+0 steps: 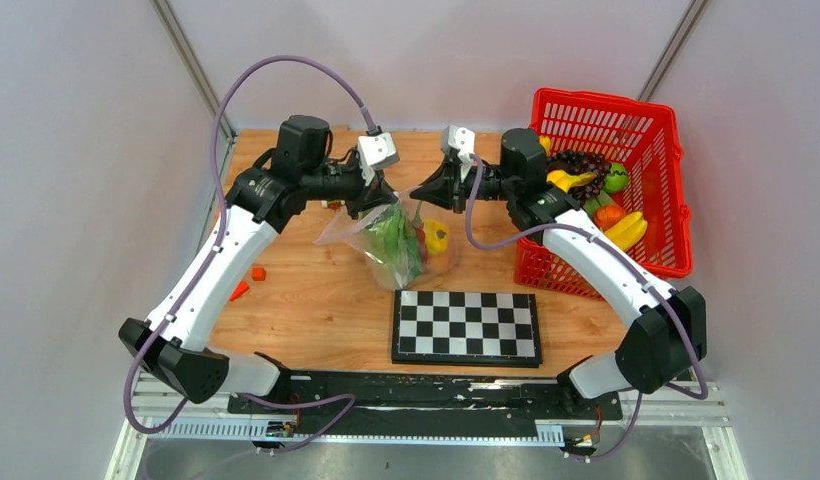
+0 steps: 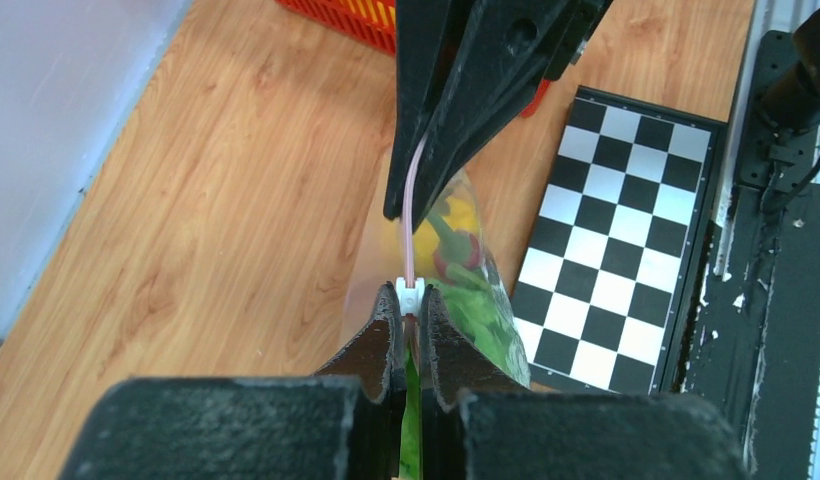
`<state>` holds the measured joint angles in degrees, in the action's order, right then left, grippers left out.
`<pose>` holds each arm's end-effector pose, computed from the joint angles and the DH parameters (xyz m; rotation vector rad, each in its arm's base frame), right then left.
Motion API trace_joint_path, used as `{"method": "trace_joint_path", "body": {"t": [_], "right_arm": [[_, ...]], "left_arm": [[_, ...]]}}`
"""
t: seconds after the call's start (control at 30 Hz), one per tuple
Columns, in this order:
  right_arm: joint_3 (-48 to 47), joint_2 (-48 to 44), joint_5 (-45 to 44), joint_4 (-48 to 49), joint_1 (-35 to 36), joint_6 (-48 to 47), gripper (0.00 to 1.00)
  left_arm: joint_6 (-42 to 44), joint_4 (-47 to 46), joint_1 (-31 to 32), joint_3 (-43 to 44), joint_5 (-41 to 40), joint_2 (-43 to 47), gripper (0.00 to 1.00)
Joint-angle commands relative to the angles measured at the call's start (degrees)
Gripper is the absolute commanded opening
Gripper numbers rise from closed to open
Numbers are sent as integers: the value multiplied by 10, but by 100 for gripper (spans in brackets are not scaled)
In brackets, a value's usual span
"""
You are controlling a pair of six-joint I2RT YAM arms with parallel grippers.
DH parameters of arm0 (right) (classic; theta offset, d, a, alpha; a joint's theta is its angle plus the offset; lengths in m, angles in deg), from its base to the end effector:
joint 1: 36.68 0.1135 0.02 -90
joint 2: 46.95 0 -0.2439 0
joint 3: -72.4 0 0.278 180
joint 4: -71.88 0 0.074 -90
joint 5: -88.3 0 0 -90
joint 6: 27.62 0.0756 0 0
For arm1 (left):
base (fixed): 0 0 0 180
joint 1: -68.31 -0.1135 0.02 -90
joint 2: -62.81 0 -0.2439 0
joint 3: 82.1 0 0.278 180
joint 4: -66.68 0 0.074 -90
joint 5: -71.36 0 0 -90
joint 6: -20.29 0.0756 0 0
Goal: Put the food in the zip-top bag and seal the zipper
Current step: Zip the zipper food storage bag at the center of the board.
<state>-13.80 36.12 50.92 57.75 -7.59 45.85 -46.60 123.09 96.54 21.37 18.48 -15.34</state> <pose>0.3080 0.2401 0.3479 -1.2609 1.2615 0.9607 0.2746 -0.1992 0.4018 1.2311 1.6694 -0.7350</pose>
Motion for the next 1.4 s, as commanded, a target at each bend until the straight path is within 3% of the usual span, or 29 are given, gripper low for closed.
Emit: {"method": "trace_joint_path", "body": {"t": [0.0, 0.5, 0.6, 0.67, 0.7, 0.77, 0.87, 0.93, 1.03, 1.2, 1.37], "right_arm": [[-5, -17, -68, 51, -22, 35, 0], [19, -32, -76, 65, -40, 57, 0], [18, -32, -36, 59, -41, 44, 2], [3, -25, 43, 32, -41, 15, 9], [-7, -20, 83, 20, -38, 4, 17], [-28, -11, 106, -28, -35, -21, 46], [-65, 3, 81, -86, -30, -63, 68], [-95, 16, 75, -130, -28, -100, 79], [-150, 37, 64, -195, -23, -137, 88], [-235, 86, 46, -325, 9, -218, 82], [-251, 106, 14, -373, 40, -254, 67]], "left_arm": [[9, 10, -17, -8, -16, 47, 0], [11, 21, -39, -32, -32, 81, 0], [7, 15, -39, -34, -26, 79, 0], [3, 6, -39, -31, -9, 72, 0], [-1, 0, -39, -29, 1, 68, 0], [-7, -11, -39, -26, 17, 63, 0], [-8, -13, -39, -14, 41, 53, 0], [-7, -12, -39, -9, 51, 46, 0], [-9, -12, -39, -6, 61, 39, 0], [-17, -18, -38, -2, 64, 34, 0], [-22, -23, -39, -2, 63, 34, 0]]}}
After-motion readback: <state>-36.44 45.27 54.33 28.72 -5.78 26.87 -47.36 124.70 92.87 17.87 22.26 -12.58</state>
